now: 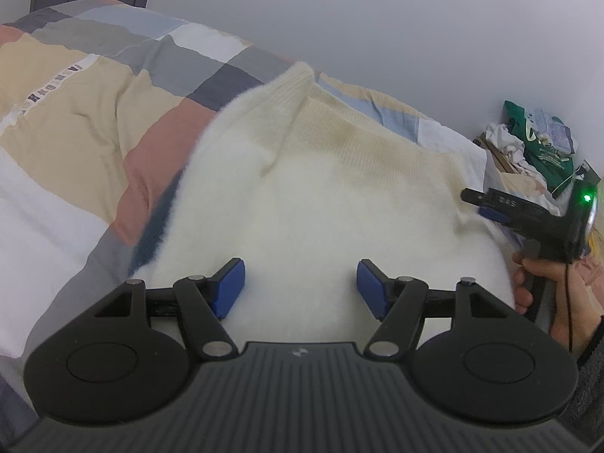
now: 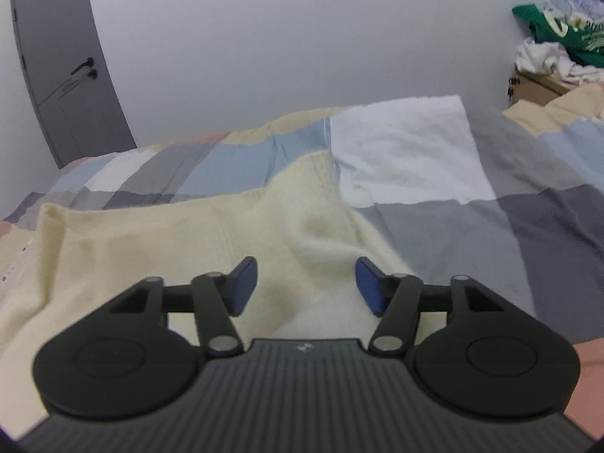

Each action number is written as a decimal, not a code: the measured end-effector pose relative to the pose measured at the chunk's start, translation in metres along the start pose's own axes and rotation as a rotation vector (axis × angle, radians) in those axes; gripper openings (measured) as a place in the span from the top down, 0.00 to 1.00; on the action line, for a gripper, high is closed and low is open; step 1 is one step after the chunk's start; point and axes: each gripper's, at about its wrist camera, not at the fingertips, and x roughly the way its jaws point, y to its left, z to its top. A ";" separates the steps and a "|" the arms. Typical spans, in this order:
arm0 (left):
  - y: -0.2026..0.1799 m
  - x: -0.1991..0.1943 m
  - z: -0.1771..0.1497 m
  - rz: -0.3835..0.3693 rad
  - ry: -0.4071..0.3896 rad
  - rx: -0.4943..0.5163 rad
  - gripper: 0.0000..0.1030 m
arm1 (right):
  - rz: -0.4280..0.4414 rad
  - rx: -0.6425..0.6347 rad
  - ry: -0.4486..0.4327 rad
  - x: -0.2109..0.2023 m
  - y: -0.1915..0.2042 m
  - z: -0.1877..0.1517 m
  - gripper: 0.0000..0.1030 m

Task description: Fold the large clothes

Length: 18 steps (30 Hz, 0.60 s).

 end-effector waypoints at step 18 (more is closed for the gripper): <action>-0.003 -0.004 -0.003 0.018 -0.016 0.000 0.31 | -0.054 -0.002 0.068 -0.011 -0.026 -0.016 0.70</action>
